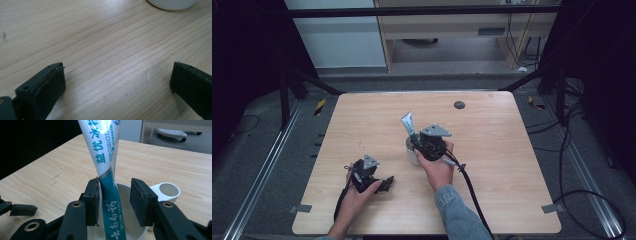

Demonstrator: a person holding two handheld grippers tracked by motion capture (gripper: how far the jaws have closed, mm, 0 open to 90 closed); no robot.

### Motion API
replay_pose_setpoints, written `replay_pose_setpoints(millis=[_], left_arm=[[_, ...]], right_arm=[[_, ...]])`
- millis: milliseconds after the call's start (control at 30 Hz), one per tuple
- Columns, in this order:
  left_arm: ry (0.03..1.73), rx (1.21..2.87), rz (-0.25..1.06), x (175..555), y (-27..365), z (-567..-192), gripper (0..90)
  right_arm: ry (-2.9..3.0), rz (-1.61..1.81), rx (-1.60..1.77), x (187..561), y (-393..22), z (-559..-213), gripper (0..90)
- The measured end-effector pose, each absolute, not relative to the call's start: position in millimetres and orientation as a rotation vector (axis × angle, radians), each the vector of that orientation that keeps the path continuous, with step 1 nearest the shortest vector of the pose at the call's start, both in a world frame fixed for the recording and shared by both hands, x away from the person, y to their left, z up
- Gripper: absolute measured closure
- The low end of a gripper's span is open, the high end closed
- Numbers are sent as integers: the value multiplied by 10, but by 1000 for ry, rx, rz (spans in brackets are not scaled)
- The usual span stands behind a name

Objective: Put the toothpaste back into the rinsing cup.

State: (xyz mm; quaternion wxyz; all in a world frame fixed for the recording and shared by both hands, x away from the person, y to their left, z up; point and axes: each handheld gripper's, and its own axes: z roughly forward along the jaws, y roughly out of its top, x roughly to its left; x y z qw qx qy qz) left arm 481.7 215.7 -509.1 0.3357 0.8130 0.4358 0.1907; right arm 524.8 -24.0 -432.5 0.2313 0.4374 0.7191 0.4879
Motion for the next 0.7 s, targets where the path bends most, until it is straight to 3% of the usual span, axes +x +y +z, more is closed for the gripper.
replay_pose_setpoints(millis=[400,700], left_arm=[[1136,2121,497,4818,2157,-5091,0],[1136,2120,498,4818,2156,-5091,0]], right_arm=[[2008,1331,1169,5244,-213,-4334,524],[2019,1307,1143,5219,-194,-4314,401]])
